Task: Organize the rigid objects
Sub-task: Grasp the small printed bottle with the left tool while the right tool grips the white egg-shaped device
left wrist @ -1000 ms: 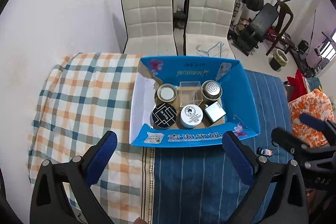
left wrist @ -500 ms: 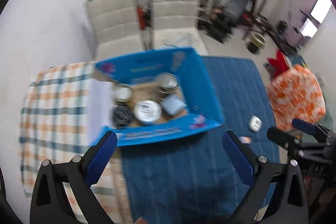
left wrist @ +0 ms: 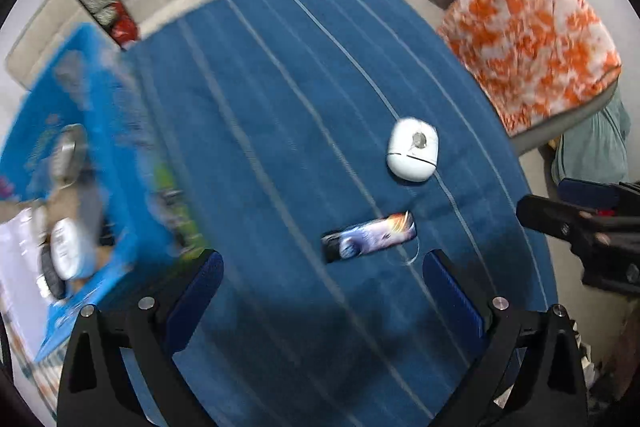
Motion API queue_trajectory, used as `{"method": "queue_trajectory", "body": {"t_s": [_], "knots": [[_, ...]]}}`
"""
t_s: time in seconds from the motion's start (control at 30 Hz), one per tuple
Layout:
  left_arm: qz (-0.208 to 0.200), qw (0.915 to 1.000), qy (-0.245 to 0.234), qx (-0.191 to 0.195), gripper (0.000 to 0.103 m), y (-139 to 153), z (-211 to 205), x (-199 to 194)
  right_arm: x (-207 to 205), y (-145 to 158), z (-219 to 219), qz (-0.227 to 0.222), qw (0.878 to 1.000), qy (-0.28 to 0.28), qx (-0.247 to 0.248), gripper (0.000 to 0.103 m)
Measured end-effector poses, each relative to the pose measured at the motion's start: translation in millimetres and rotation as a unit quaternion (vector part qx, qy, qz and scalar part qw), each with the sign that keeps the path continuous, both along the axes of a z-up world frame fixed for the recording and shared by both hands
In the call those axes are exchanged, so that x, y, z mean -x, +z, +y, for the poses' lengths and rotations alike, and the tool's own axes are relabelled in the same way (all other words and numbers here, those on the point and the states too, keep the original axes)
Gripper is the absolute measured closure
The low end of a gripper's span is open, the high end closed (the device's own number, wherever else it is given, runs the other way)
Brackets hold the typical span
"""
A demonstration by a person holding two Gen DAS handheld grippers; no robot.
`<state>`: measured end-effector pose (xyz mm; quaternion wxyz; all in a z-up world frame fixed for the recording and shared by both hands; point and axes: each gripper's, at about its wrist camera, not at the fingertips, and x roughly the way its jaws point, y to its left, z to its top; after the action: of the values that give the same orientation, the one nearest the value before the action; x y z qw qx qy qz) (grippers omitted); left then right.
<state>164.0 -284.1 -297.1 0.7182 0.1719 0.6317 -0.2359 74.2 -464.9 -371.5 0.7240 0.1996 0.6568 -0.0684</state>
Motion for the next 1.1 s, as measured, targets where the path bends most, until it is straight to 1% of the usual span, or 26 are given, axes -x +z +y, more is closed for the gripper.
{"method": "queue_trajectory", "body": {"t_s": [0.03,0.07,0.13,0.17,0.23,0.3,0.33,0.37,0.4,0.43,0.47,0.5,0.53,0.6,0.7,0.73,0.77,0.8,0.87,0.93,0.97,1.07,1.1], "knots": [[0.010,0.9999,-0.008,0.000,0.007,-8.5,-6.0,-2.3,-3.3,-5.2,-2.4,0.000,1.000,0.001,-0.002,0.025],[0.019,0.9996,-0.019,-0.006,0.010,-20.4,-15.9,-4.4,-7.1,-11.1,-4.5,0.002,1.000,0.000,-0.003,0.025],[0.037,0.9984,-0.041,-0.009,0.010,-34.7,-27.7,-3.8,-18.1,-21.8,-7.5,0.003,1.000,-0.005,-0.012,0.025],[0.047,0.9975,-0.051,-0.011,0.012,-42.3,-33.7,-3.0,-21.8,-26.0,-7.9,0.003,1.000,-0.007,-0.015,0.025],[0.059,0.9963,-0.060,-0.019,0.012,-57.3,-39.4,-0.5,-29.8,-34.1,-7.3,0.002,1.000,-0.005,-0.022,0.025],[0.076,0.9951,-0.059,-0.021,0.028,-69.0,-41.4,0.9,-38.2,-39.9,-4.0,0.001,1.000,0.000,-0.026,0.025],[0.080,0.9948,-0.059,-0.021,0.031,-71.0,-41.8,1.8,-41.8,-41.6,-1.8,-0.001,1.000,0.003,-0.027,0.025],[0.067,0.9955,-0.064,-0.020,0.038,-68.5,-43.4,3.3,-45.7,-42.7,-0.5,-0.002,1.000,0.005,-0.028,0.025],[0.059,0.9954,-0.068,-0.032,0.041,-68.1,-46.0,5.2,-50.1,-42.8,1.7,-0.005,0.999,0.006,-0.031,0.025],[0.053,0.9956,-0.068,-0.038,0.053,-67.9,-45.1,5.4,-53.7,-43.5,2.8,-0.007,0.999,0.007,-0.034,0.025],[0.047,0.9961,-0.062,-0.042,0.059,-66.1,-44.1,4.9,-57.4,-44.3,3.7,-0.009,0.999,0.007,-0.037,0.025],[0.045,0.9972,-0.045,-0.040,0.068,-64.7,-40.7,2.8,-61.6,-45.4,5.4,-0.011,0.999,0.007,-0.043,0.025],[0.049,0.9980,-0.023,-0.034,0.071,-63.4,-32.8,-0.6,-65.7,-46.7,8.0,-0.011,0.999,0.007,-0.048,0.025],[0.056,0.9975,0.032,-0.029,0.074,-62.7,-20.6,-5.0,-74.4,-49.8,14.1,-0.010,0.999,0.010,-0.049,0.025],[0.060,0.9936,0.094,-0.018,0.076,-61.3,-8.8,-5.4,-84.9,-58.8,23.0,0.005,0.999,0.013,-0.041,0.025],[0.065,0.9923,0.105,-0.015,0.077,-62.7,-7.6,-4.3,-87.2,-62.6,25.4,0.011,0.999,0.014,-0.040,0.026],[0.067,0.9913,0.113,-0.012,0.077,-63.9,-6.8,-2.7,-88.2,-65.3,27.6,0.016,0.999,0.013,-0.033,0.026],[0.063,0.9907,0.121,-0.008,0.076,-63.2,-5.5,-2.1,-88.6,-63.2,30.4,0.007,1.000,0.015,-0.020,0.032],[0.065,0.9894,0.130,-0.001,0.072,-62.5,-3.9,-3.6,-89.4,-62.4,34.6,0.010,1.000,0.023,-0.002,0.037],[0.068,0.9876,0.141,0.005,0.072,-61.5,-2.0,-2.5,-87.3,-60.8,37.9,0.013,0.999,0.035,0.011,0.054],[0.068,0.9870,0.146,0.006,0.072,-61.4,-1.3,-3.6,-85.5,-60.3,38.0,0.015,0.999,0.042,0.014,0.054],[0.068,0.9865,0.149,0.004,0.071,-59.2,3.4,-6.8,-80.0,-60.6,31.9,0.025,0.998,0.052,-0.009,0.054],[0.068,0.9865,0.149,0.006,0.069,-59.4,3.3,-6.2,-78.1,-60.8,28.3,0.026,0.998,0.048,-0.016,0.054]]}}
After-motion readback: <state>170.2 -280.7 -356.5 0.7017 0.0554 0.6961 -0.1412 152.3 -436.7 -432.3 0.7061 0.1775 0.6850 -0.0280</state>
